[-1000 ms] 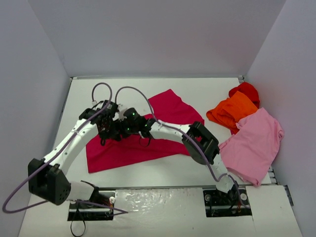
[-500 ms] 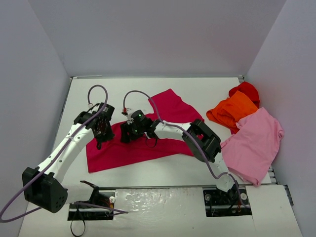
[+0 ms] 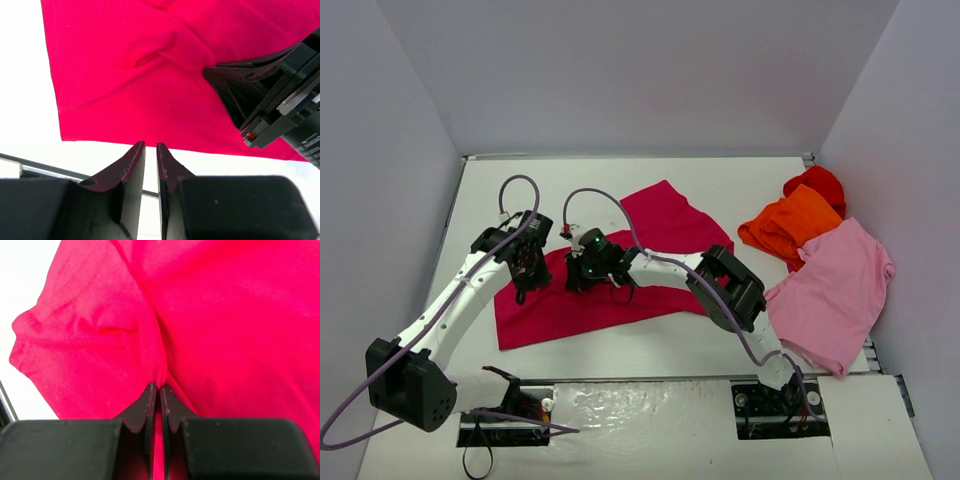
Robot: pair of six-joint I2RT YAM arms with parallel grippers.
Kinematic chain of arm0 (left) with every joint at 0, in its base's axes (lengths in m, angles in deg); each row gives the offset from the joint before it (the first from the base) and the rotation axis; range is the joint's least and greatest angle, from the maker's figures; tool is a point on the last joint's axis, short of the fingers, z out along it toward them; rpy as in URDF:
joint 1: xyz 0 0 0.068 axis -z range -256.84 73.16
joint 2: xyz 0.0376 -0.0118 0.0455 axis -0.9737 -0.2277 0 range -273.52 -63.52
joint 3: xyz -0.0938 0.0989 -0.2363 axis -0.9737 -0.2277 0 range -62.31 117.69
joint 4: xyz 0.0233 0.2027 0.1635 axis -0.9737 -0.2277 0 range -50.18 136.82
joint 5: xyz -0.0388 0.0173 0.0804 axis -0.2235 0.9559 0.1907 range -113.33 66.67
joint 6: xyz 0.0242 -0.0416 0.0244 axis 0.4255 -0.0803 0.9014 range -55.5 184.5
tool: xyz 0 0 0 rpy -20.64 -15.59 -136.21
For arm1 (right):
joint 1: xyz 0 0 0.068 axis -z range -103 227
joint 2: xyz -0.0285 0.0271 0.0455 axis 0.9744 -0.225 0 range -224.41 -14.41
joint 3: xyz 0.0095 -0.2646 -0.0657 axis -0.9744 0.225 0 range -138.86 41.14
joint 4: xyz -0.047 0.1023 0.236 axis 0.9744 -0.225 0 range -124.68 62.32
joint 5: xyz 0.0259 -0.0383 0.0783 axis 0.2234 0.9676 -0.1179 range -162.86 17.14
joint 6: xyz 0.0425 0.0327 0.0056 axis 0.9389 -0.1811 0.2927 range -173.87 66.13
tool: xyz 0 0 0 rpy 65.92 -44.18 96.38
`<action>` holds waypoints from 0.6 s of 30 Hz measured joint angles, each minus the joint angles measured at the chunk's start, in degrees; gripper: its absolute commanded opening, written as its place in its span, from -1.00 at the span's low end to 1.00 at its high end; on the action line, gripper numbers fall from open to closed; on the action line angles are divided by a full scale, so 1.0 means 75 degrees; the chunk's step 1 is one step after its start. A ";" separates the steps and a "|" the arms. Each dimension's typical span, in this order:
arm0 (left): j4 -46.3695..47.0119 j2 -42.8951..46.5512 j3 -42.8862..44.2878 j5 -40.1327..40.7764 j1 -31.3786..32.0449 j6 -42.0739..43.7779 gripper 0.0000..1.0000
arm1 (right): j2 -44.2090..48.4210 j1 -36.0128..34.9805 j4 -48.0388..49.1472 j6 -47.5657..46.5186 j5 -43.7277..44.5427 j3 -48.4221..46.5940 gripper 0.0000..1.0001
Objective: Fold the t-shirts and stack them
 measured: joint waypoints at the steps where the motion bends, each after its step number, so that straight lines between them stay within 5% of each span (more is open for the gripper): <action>1: 0.0001 0.0000 -0.0005 0.0003 0.0000 0.0000 -0.73 | 0.0008 -0.0022 -0.0022 -0.0018 0.0023 -0.0008 -1.00; 18: 0.0019 0.0077 -0.0244 0.0128 -0.0002 0.0003 -0.73 | 0.2225 -0.0763 -0.0775 -0.0247 0.0698 0.0389 -1.00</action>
